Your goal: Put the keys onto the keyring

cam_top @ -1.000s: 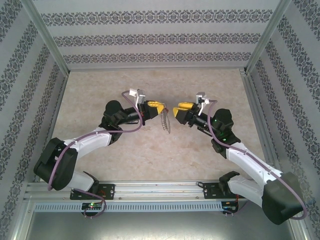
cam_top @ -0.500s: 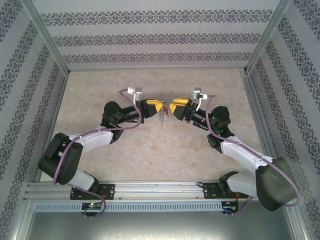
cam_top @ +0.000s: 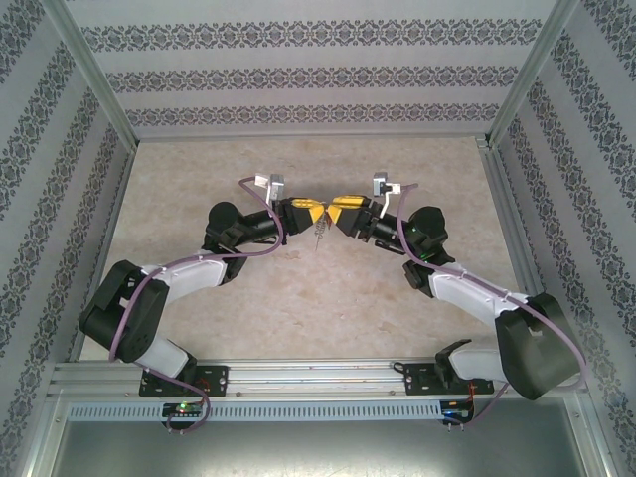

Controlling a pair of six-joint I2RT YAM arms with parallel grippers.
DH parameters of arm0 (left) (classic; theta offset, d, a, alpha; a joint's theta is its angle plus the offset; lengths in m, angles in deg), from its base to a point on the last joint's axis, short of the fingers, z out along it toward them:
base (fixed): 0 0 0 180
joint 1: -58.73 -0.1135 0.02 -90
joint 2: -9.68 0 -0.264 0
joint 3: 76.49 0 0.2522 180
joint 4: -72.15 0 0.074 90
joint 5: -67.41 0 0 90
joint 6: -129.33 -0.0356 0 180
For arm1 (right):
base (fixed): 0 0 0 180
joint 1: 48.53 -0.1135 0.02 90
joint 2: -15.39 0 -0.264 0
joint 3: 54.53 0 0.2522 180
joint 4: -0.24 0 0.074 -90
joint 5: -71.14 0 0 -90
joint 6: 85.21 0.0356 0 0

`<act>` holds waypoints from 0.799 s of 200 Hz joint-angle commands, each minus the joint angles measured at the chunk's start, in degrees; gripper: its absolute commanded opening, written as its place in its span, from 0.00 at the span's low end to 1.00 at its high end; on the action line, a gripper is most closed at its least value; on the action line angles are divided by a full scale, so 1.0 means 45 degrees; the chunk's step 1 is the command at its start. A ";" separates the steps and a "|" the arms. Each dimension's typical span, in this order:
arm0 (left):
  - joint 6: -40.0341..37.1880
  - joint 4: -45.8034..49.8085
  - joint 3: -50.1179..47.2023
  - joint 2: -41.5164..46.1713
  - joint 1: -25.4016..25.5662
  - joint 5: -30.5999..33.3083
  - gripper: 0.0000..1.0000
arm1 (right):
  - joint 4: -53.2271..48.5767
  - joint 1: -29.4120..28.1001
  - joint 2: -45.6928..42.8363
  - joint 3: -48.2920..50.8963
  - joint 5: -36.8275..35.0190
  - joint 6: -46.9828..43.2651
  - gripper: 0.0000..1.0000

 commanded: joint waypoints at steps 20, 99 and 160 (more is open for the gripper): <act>0.0298 -0.1181 0.0533 -0.0229 -0.0112 -0.0370 0.00 | 0.1148 -0.0105 0.0309 -0.0231 0.0413 0.0239 0.44; 0.0253 -0.1123 0.0609 -0.0408 -0.0111 -0.0291 0.00 | 0.1978 -0.0008 0.0952 -0.0204 0.0752 0.0650 0.11; 0.0006 -0.0692 0.0647 -0.0443 -0.0256 -0.0066 0.08 | 0.1623 0.0495 0.0852 -0.0052 0.0831 0.0480 0.00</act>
